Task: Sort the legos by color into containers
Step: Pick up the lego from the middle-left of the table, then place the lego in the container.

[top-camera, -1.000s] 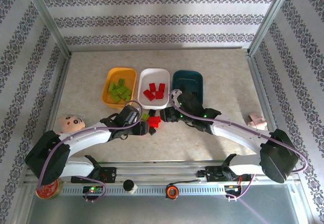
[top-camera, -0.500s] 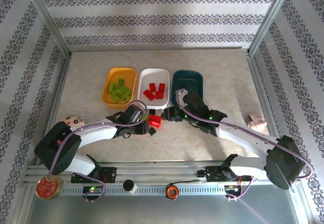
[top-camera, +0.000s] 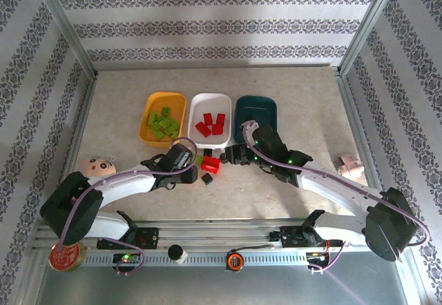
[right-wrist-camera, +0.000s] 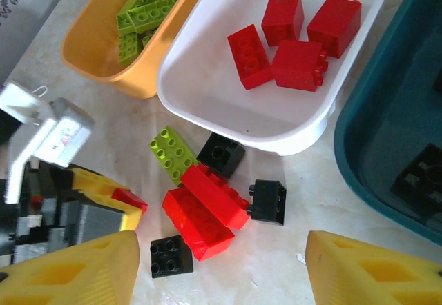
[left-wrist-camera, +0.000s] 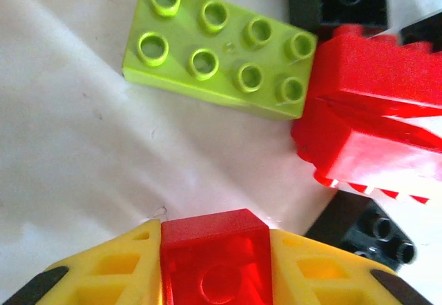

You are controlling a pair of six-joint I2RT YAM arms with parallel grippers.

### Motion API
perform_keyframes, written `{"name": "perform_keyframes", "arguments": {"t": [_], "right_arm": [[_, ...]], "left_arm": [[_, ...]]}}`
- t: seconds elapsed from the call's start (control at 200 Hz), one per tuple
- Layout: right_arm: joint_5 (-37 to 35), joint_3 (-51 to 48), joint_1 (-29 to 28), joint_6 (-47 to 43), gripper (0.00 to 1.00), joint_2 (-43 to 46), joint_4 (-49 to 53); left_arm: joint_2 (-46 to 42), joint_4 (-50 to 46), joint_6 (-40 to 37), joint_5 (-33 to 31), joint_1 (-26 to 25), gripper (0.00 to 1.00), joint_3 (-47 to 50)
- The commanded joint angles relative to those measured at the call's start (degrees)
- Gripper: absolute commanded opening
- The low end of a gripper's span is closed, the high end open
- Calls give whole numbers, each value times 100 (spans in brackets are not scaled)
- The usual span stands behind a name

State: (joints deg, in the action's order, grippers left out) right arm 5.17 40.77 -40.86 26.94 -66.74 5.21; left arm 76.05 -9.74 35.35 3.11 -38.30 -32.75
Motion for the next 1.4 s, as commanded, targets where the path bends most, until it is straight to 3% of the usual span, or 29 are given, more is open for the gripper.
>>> {"name": "perform_keyframes", "arguments": {"t": [0.0, 0.125, 0.24, 0.55, 0.72, 0.894, 1.129, 1.394], "right_arm": [[-78, -124, 118, 110, 65, 235, -82], [-79, -201, 200, 139, 65, 412, -73], [-96, -269, 243, 175, 65, 541, -48], [-38, -520, 285, 255, 66, 695, 25], [41, -733, 281, 317, 66, 860, 40], [158, -875, 280, 330, 68, 880, 37], [207, -878, 225, 343, 69, 729, -54], [-194, -717, -196, 526, 67, 9, -506]], "left_arm": [[-561, -380, -21, -99, -46, 34, -141], [-923, -663, -233, -244, -14, 34, -651], [-663, -646, -517, -290, 143, 35, -1391], [1959, -441, -1000, -110, 687, 33, -3730], [2958, -533, -1018, -55, 948, 33, -4553], [3409, -558, -919, 20, 1000, 48, -4969], [2893, -353, -672, 381, 1002, 62, -4771], [928, 723, -83, 877, 857, 72, -2746]]}}
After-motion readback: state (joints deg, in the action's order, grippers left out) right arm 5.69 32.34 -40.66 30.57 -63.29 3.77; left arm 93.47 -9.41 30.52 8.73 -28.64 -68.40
